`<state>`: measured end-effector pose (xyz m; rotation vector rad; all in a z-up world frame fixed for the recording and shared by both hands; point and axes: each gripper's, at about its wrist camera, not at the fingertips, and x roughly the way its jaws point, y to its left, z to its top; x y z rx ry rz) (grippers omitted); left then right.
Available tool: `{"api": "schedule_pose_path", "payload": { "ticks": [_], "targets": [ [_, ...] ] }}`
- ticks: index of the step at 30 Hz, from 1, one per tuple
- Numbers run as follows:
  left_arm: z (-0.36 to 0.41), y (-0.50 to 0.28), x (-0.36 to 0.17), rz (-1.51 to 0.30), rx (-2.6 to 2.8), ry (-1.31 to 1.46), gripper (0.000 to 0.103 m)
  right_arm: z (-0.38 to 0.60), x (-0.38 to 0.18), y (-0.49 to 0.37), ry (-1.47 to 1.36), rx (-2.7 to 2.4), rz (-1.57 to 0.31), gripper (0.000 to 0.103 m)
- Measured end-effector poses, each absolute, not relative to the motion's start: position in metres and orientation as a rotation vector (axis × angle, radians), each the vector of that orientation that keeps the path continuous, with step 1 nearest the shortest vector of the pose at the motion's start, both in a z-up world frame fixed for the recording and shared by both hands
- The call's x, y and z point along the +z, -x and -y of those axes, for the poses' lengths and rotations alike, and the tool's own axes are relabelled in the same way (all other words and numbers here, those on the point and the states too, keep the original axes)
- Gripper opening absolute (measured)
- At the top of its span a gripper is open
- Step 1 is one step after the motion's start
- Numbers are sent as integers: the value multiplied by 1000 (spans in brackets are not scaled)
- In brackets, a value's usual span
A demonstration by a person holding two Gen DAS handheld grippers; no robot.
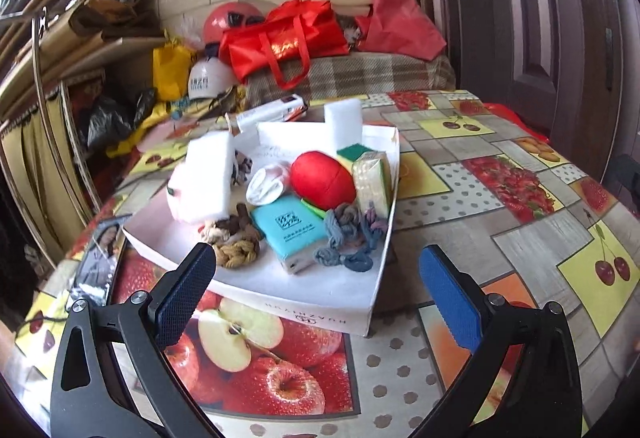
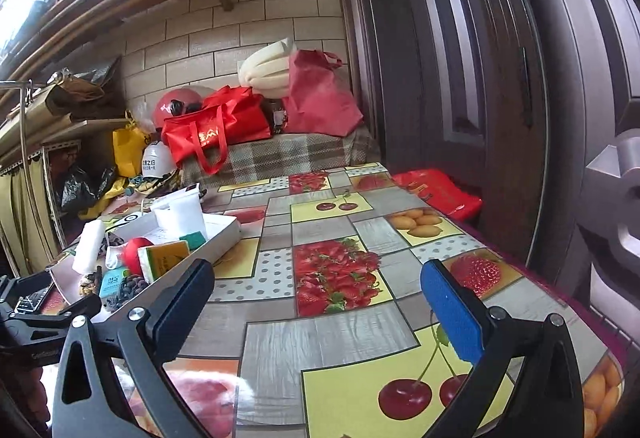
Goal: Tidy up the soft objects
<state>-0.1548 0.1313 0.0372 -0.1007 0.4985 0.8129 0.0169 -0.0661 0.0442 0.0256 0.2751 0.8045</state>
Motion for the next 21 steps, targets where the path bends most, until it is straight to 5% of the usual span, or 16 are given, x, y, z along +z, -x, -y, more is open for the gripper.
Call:
{"api": "schedule_pose_path", "payload": {
  "ticks": [21],
  "targets": [
    [-140,158,33,-514,822,148,103,70,44,-19,-46,810,-305,103]
  ]
}}
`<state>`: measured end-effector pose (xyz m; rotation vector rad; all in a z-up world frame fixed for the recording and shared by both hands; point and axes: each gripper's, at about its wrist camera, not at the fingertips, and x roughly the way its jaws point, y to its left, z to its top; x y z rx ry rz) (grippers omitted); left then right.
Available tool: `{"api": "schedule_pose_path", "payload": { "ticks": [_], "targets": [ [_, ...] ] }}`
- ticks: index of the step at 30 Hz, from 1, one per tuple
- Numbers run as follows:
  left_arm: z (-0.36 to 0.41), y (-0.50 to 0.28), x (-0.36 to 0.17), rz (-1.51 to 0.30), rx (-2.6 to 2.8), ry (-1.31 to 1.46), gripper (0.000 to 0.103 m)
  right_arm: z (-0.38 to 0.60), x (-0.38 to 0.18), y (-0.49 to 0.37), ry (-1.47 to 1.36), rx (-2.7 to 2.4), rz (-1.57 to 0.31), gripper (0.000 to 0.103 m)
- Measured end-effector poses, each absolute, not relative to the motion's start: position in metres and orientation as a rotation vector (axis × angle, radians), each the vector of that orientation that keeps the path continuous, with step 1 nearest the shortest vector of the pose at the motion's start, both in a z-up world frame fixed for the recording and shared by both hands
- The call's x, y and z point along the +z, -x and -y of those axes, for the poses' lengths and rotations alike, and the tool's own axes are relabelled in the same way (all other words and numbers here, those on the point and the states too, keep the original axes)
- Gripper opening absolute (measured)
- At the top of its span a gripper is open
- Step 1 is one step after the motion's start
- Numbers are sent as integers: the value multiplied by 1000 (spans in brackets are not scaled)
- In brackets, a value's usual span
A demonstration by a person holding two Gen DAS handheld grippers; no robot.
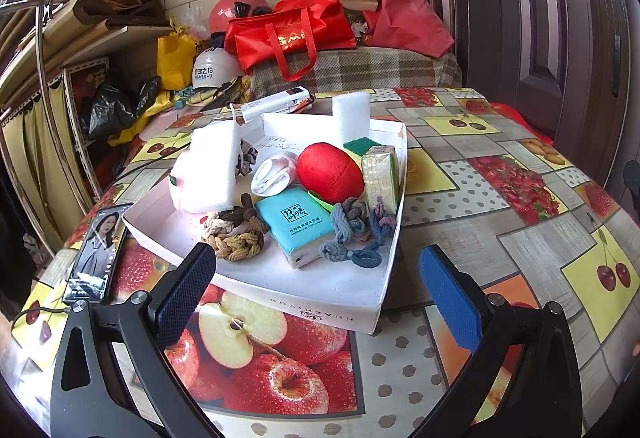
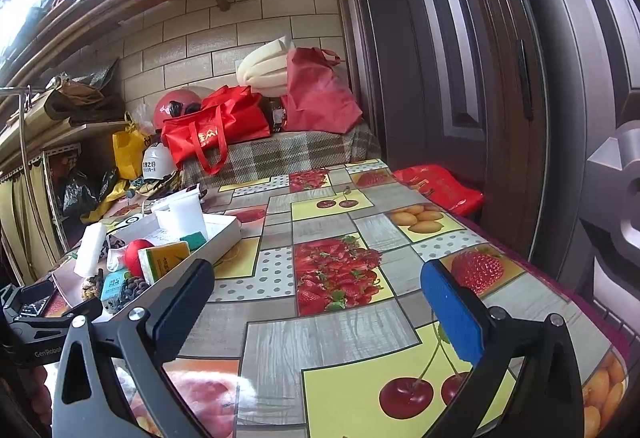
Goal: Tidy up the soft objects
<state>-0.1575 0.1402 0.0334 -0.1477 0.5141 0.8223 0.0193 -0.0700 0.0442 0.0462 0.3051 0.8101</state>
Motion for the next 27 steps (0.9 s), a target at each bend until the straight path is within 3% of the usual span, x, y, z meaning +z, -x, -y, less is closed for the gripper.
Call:
{"api": "schedule_pose_path", "payload": {
  "ticks": [27],
  "targets": [
    [-139,157,32,-508,809,158,103,63,48,-7,12,807,-246,103]
  ]
}}
